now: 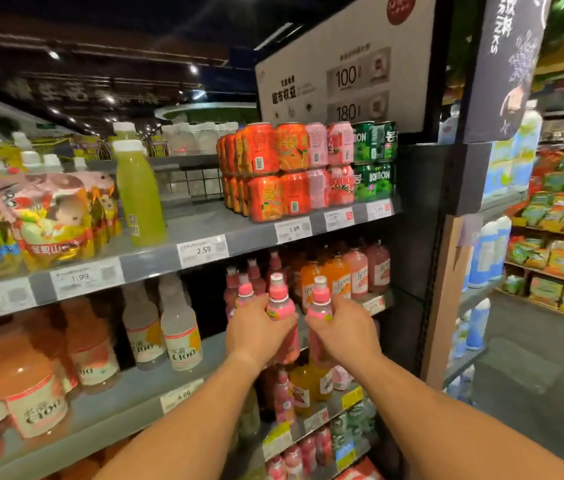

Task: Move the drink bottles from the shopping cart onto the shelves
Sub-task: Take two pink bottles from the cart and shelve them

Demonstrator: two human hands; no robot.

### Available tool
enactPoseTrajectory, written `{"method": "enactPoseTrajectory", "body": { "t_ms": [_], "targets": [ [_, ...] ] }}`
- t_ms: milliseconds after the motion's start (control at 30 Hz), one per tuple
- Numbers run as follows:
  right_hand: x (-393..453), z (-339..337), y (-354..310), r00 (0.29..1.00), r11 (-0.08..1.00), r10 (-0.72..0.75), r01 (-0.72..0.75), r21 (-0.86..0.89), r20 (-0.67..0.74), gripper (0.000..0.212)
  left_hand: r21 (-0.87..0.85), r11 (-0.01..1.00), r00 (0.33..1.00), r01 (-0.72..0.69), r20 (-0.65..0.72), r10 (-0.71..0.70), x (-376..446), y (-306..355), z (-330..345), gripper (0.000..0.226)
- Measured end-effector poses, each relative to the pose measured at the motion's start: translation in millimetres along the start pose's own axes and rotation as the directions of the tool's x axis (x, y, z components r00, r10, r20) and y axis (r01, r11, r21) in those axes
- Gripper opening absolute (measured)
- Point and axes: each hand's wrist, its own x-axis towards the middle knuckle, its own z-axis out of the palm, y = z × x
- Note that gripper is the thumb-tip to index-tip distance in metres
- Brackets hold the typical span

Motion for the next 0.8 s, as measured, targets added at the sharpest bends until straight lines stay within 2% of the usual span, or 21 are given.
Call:
{"method": "enactPoseTrajectory", "body": {
  "t_ms": [167,233,433,533,600,733,800],
  "targets": [
    [56,15,15,0.997,0.997,-0.080,0.080,0.000,0.013,0.025,0.126,0.992,1.000,-0.006,-0.016,0.008,26,8,18,0.037],
    [78,23,21,0.994,0.994,-0.104,0.103,0.031,0.037,0.020,0.153,0.988,0.999,0.002,-0.047,0.005,35,12,28,0.038],
    [125,41,34,0.970,0.973,-0.205,0.188,0.133,0.132,0.025,0.156,0.976,0.979,0.151,-0.161,-0.125,59,23,52,0.029],
    [137,52,39,0.950,0.970,-0.229,0.206,0.126,0.210,0.012,0.247,0.942,0.962,0.230,-0.206,-0.180,68,18,64,0.033],
    [140,57,41,0.937,0.964,-0.254,0.228,0.134,0.237,0.012,0.314,0.906,0.953,0.284,-0.200,-0.229,71,14,71,0.031],
    [147,65,44,0.834,0.881,-0.457,0.473,0.027,0.309,0.010,0.375,0.870,0.945,0.321,-0.189,-0.267,78,6,81,0.027],
    [150,67,45,0.856,0.906,-0.414,0.419,0.055,0.309,0.009,0.399,0.859,0.944,0.322,-0.198,-0.262,81,3,86,0.030]
  ]
}}
